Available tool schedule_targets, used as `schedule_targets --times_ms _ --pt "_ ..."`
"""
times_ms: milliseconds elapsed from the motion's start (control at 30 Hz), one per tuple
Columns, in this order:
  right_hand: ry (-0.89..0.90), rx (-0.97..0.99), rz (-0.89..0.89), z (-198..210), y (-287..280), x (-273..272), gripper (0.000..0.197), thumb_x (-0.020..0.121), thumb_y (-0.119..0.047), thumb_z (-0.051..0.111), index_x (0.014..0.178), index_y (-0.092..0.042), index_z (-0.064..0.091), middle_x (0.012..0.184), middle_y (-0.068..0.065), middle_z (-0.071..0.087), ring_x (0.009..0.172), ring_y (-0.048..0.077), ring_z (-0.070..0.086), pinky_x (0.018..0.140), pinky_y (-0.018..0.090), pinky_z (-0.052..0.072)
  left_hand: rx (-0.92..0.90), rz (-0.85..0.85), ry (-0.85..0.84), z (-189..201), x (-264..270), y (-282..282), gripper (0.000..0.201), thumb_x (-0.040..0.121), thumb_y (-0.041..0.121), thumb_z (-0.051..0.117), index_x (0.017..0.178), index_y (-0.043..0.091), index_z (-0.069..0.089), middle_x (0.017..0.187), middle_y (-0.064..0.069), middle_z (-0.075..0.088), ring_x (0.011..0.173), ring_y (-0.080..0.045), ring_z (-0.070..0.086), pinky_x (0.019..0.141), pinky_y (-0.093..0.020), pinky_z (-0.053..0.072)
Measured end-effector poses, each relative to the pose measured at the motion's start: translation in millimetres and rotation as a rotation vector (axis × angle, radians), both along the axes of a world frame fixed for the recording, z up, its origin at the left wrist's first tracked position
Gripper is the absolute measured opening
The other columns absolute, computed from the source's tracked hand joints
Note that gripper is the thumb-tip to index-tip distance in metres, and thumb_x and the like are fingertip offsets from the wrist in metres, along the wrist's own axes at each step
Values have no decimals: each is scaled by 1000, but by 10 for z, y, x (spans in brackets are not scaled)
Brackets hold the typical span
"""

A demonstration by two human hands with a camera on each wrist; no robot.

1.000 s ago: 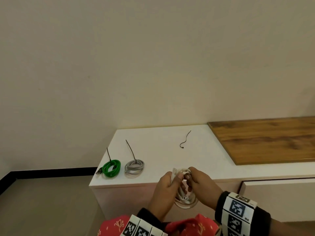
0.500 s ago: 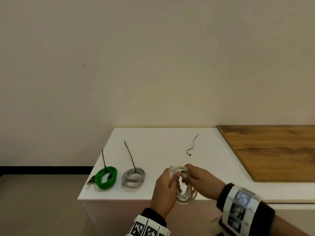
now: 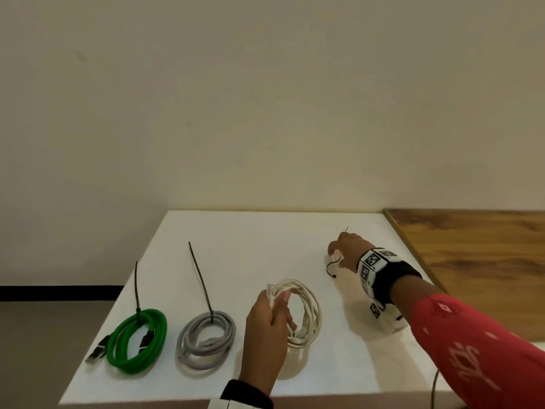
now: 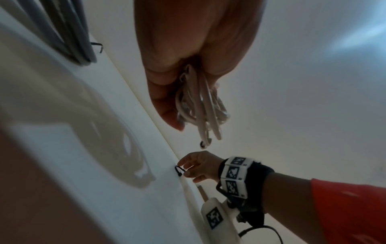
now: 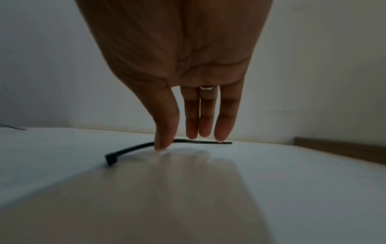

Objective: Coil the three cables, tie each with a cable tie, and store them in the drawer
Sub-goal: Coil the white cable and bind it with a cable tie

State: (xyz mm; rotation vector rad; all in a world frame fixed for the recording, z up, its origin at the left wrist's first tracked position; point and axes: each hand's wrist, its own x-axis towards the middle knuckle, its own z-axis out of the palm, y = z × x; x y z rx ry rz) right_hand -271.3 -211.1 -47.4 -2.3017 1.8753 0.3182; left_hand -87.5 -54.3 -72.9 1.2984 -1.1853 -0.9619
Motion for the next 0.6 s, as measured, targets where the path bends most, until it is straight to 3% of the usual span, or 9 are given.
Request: schedule_targets --times_ms 133,200,233,333,400,467,533,600 --pt "143 -43 -4 -42 -46 90 24 89 -22 53 109 -13 60 124 11 49 118 31 45 96 39 40 23 16 -14 -33 57 -11 26 93 23 44 70 14 48 59 -3 53 44 0 51 48 -10 39" --pt "107 -66 -52 41 26 136 16 89 -25 53 98 -17 63 116 6 56 114 26 48 97 39 37 33 15 -17 -36 51 -13 25 94 21 44 70 14 47 60 -3 52 45 0 52 49 -10 40" --pt "37 -66 -71 97 96 164 9 87 -24 55 85 -20 62 106 4 60 106 24 52 96 37 37 36 20 -19 -33 56 -7 23 94 21 44 72 12 48 61 -2 52 46 -1 52 49 -10 41" --pt "-383 -40 -158 284 465 219 26 80 -15 64 59 -22 52 68 -3 63 76 19 62 80 31 47 19 39 -50 -29 53 13 24 94 23 45 83 2 51 60 0 53 51 -8 48 51 -10 40" --pt "-725 23 -216 417 832 280 22 79 -10 67 60 -14 57 56 0 63 56 14 63 64 26 53 -8 49 -95 -26 30 33 27 93 26 45 88 0 52 58 1 52 52 -11 47 53 -13 39" --pt "-938 132 -247 529 1202 357 18 79 -8 67 62 -8 60 51 3 63 43 12 60 50 21 50 -32 50 -141 -3 -19 74 27 93 28 45 91 1 52 61 -1 52 56 -16 48 57 -23 41" --pt "-1019 227 -283 608 1521 406 19 81 -7 66 63 -5 59 45 3 61 38 13 58 45 22 47 -55 54 -208 40 -82 164 27 93 29 44 91 3 49 69 -5 54 64 -23 52 62 -35 42" --pt "-1051 285 -352 646 1763 397 21 81 -7 64 62 -4 57 40 2 58 34 14 55 43 22 46 -76 58 -258 105 -150 289 23 93 30 43 90 8 46 73 -7 56 70 -28 56 63 -35 41"
